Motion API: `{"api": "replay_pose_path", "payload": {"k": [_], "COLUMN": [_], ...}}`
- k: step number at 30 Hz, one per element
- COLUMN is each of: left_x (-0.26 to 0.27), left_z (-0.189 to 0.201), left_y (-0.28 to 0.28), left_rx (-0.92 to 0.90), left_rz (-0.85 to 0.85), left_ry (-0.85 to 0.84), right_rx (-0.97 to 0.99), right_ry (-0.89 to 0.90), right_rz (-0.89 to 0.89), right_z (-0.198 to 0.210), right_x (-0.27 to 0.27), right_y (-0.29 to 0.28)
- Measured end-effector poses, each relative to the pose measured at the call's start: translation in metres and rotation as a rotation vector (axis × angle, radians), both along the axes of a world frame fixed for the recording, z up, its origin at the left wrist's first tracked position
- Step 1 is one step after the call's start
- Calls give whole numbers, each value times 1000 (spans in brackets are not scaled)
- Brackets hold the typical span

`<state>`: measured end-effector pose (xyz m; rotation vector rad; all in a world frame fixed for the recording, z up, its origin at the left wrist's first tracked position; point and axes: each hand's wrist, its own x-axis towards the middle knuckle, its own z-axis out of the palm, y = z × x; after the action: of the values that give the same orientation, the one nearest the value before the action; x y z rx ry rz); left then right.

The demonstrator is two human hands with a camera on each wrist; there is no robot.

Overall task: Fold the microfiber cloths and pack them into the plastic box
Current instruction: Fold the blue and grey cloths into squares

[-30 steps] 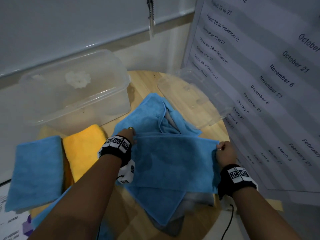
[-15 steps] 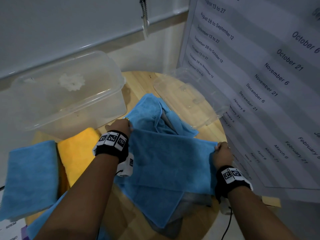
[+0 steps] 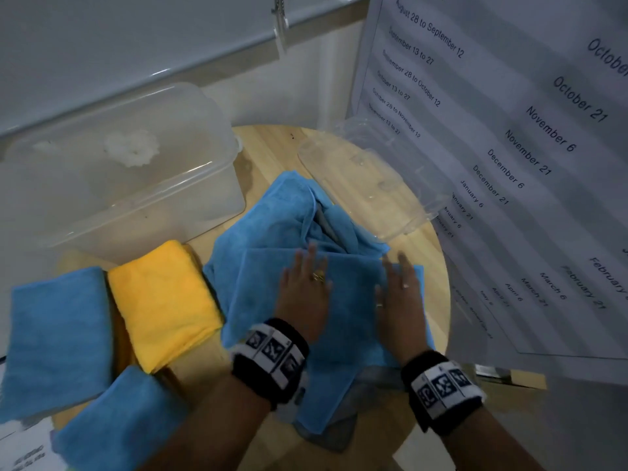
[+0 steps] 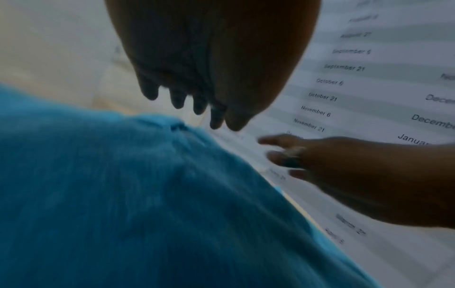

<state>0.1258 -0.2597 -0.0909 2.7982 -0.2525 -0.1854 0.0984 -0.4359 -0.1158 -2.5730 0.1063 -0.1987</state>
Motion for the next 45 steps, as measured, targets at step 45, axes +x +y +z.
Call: {"api": "replay_pose_path", "payload": {"k": [45], "left_x": [22], "left_z": [1], "left_y": [84], "left_rx": [36], "left_rz": [645], "left_ry": [449], "right_rx": [-230], "right_ry": [914], "right_rz": [136], "right_z": [-17], "right_x": [-14], "right_y": [-27]}}
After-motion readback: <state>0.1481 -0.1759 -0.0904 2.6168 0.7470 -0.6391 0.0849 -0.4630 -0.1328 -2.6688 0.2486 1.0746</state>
